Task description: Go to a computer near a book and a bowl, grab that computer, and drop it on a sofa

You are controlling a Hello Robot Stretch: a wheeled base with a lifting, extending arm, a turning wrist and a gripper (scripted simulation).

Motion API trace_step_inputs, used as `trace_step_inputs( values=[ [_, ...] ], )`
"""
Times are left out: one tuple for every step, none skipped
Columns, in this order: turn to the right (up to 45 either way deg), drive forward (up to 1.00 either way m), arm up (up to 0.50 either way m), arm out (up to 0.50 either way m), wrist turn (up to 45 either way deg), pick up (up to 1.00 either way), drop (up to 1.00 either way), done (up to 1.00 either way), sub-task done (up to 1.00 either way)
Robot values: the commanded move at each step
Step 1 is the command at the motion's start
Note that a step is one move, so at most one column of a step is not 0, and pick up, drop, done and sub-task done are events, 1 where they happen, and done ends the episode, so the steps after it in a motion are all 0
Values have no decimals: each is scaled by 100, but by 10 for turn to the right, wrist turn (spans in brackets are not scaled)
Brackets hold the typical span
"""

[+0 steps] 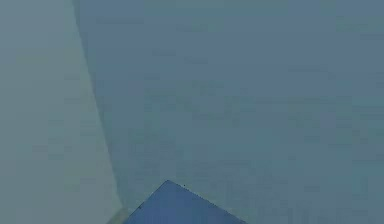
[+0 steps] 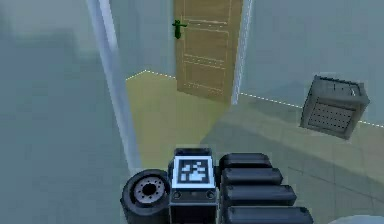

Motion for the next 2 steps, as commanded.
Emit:
trace_step_inputs(
  values=[
    [450,0,0,0,0,0,0,0,0],
    [300,0,0,0,0,0,0,0,0]
  ],
)
